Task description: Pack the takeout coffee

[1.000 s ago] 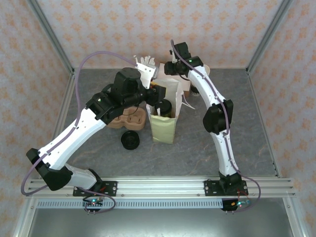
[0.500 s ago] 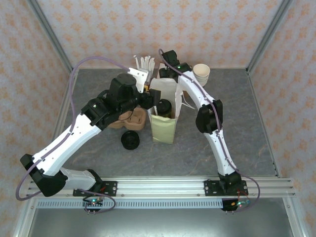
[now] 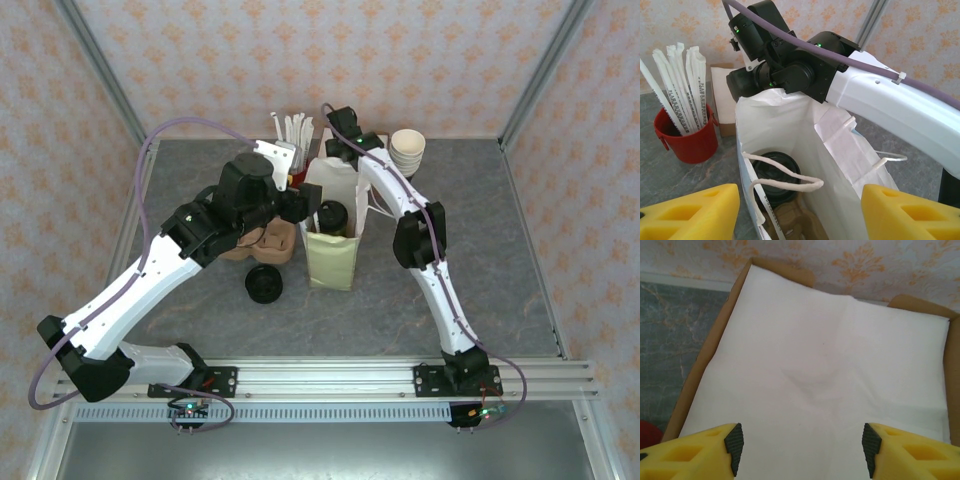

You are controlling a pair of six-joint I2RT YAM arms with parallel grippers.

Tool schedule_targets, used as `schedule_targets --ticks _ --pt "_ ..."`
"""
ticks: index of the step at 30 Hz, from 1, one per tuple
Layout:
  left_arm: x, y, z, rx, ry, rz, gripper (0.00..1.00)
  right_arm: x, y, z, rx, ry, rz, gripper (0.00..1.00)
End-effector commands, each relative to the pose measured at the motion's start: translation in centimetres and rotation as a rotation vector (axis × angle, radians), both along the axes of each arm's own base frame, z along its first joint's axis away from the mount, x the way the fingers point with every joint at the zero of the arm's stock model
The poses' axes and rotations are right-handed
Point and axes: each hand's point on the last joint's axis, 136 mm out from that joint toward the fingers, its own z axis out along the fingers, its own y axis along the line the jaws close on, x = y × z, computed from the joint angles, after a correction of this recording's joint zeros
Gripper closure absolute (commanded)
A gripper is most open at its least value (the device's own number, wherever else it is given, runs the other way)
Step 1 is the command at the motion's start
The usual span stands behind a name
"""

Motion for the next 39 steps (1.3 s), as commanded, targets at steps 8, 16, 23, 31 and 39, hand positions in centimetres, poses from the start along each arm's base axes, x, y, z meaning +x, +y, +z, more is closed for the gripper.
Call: schedule_targets --ticks 8,16,23,31,39 --pt "0.6 0.6 -1.5 0.052 0.022 0.051 0.19 0.4 0.1 0.6 0.082 -0.012 -0.057 0.34" --pt "2.7 -0.1 -5.3 0.023 0.158 0.170 0.15 -0.7 1.3 3.7 0.192 -0.006 -0.029 0.35" --pt "4.1 0.4 -8.0 0.053 0.220 0.282 0.26 -1.8 1.7 7.3 0.252 -0.022 -0.003 0.35" --pt "4.4 1.4 -8.8 0.056 0.230 0.343 0.67 -3.1 1.4 11.4 0.290 -0.055 0.013 0.36" --pt "3.5 2.6 -8.2 0.065 0.225 0.370 0.85 -2.5 -0.1 10.7 0.259 -0.064 -0.045 0.35"
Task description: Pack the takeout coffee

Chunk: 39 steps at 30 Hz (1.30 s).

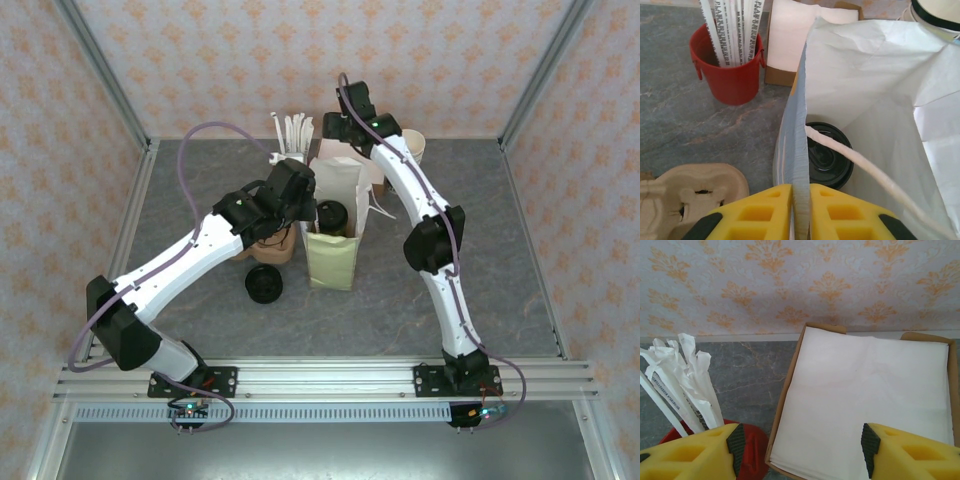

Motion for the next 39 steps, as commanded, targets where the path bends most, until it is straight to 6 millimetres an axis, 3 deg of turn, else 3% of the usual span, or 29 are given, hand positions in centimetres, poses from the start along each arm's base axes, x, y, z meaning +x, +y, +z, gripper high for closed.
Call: schedule_targets --ticks 1,14,27,39 --pt "-0.8 1.9 1.5 0.013 -0.026 0.052 0.86 0.3 -1.7 -0.1 -0.007 0.010 -0.064 0.35" --pt "-2.6 4.4 1.7 0.010 -0.025 0.109 0.91 2.6 -2.4 -4.7 -0.055 0.021 -0.119 0.35" --pt "-2.8 5.2 1.1 -0.025 -0.014 0.140 0.90 3.7 -2.4 -10.6 -0.122 0.064 -0.156 0.36" --pt "-3.3 5.8 0.9 -0.034 -0.020 0.155 0.90 4.5 -2.8 -14.8 -0.178 0.080 -0.184 0.33"
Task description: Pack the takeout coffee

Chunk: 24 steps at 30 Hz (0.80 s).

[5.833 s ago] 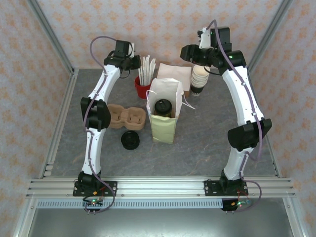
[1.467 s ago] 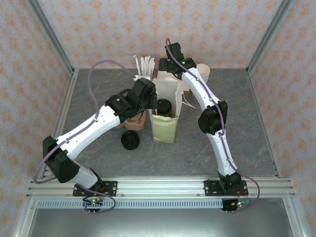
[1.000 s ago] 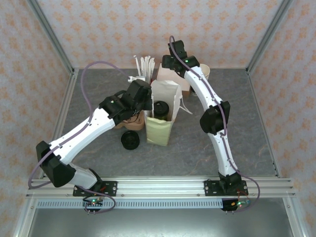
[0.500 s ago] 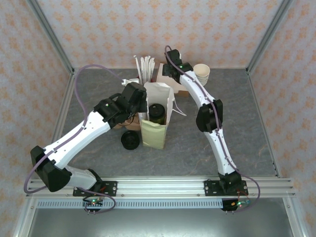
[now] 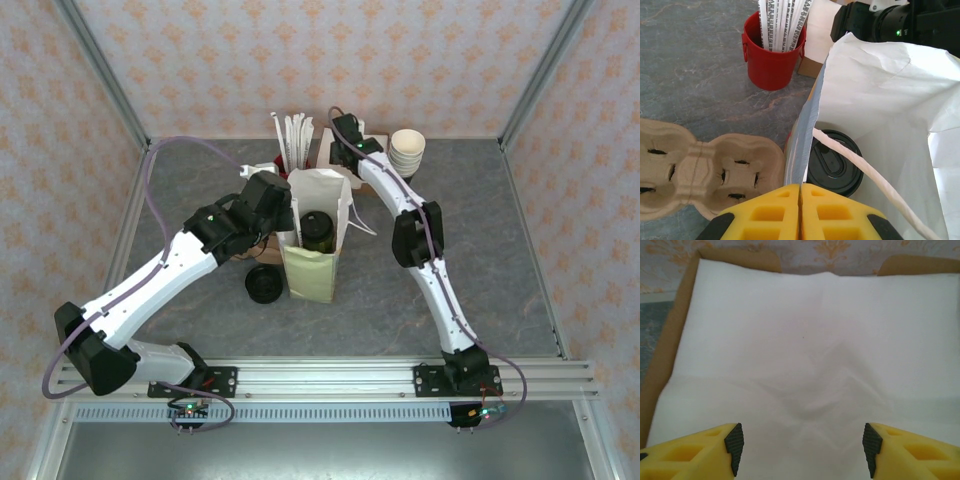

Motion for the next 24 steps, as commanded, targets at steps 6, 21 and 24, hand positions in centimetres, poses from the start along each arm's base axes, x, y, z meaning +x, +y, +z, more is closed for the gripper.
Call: schedule_targets --ticks 6,21,24 --pt "0.0 1.2 0.7 -0.008 -0.031 0.050 0.90 0.6 -0.5 -2.5 -0.042 -0.004 -0.041 0.32" --pt "-0.1 1.0 1.2 -0.025 -0.041 0.042 0.91 -0.2 -1.7 -3.6 -0.063 0.044 -0.087 0.36" --pt "-0.1 1.0 1.3 -0.026 -0.044 0.042 0.91 -0.4 -1.7 -3.9 -0.065 0.056 -0.084 0.47"
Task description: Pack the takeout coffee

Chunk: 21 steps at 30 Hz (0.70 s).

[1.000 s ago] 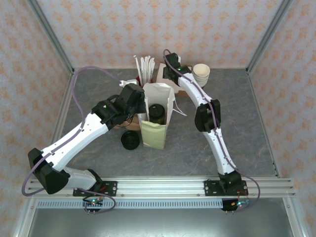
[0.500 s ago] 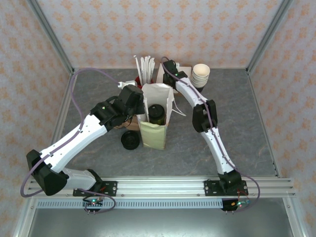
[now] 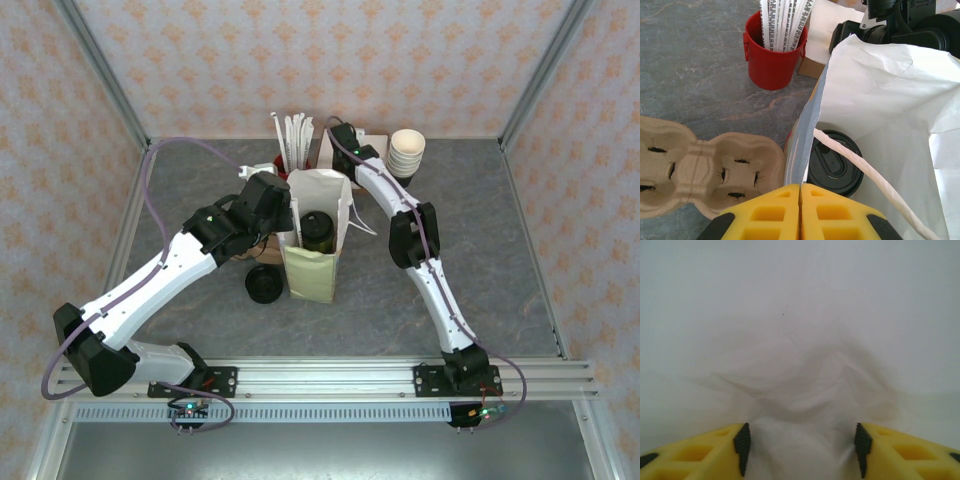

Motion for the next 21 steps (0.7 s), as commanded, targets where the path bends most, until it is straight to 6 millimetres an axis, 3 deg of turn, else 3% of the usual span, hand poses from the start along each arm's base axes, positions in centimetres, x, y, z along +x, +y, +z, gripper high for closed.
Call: schedule_targets --ticks 1,7,12,21 --pt "0.0 0.8 1.3 -0.021 -0.043 0.033 0.91 -0.4 -0.8 -0.4 -0.027 0.022 -0.027 0.52" --pt "-0.1 0.7 1.4 -0.026 -0.042 0.026 0.91 -0.3 -0.3 0.9 0.013 0.006 -0.021 0.66" --pt "-0.1 0.7 1.3 -0.026 -0.040 0.024 0.91 0.2 0.1 4.5 0.049 -0.055 -0.009 0.79" --pt "0.0 0.7 1.1 -0.028 -0.039 0.026 0.91 0.2 0.4 11.3 0.091 -0.159 0.013 0.92"
